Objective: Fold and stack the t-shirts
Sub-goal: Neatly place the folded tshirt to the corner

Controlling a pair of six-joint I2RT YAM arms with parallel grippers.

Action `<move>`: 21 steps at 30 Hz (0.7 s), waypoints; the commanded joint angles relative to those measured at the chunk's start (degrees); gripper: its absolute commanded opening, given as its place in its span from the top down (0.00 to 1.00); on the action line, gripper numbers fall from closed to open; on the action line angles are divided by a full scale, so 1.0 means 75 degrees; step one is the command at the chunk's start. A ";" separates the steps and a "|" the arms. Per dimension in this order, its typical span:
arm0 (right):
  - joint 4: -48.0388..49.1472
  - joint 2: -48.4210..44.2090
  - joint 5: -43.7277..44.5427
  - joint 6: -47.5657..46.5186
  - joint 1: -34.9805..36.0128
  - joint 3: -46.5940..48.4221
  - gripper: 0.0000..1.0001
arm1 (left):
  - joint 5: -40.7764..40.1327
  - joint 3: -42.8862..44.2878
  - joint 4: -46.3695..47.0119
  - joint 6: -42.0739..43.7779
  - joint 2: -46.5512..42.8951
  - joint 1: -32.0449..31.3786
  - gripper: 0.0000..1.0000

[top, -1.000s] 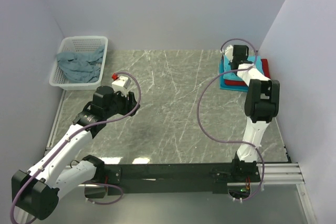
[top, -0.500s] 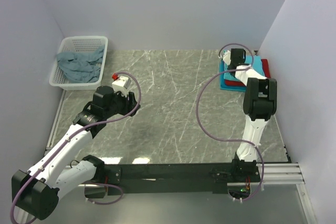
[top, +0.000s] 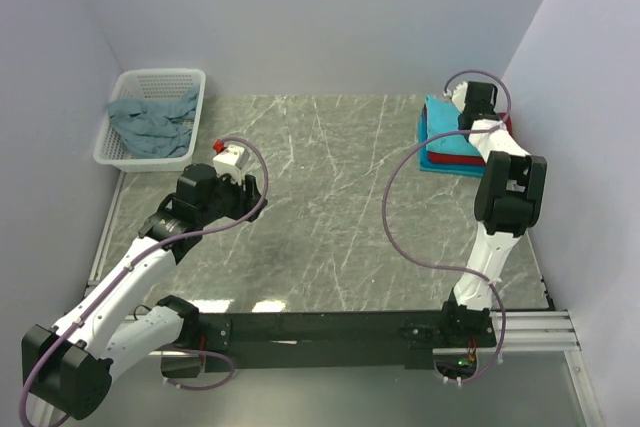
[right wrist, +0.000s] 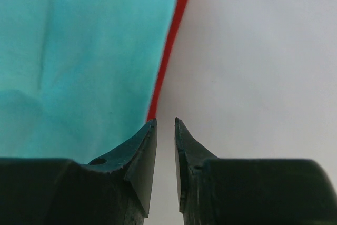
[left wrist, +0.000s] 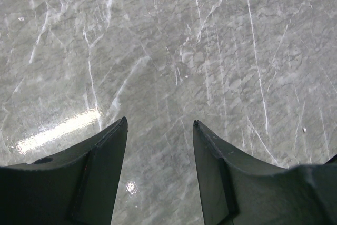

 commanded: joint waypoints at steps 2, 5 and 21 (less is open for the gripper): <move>-0.0181 0.0674 -0.0049 0.0240 -0.0230 -0.0090 0.73 | 0.0005 0.0063 0.0157 0.0168 -0.0111 0.0028 0.41; 0.0099 0.0676 -0.0073 0.0218 -0.0242 -0.0441 0.73 | -0.0030 0.0086 0.0157 0.0168 0.0006 0.0028 0.41; 0.0228 -0.0754 0.0289 0.0300 0.0706 -0.0019 0.72 | -0.0253 0.0051 0.0121 0.0098 -0.0240 0.0028 0.41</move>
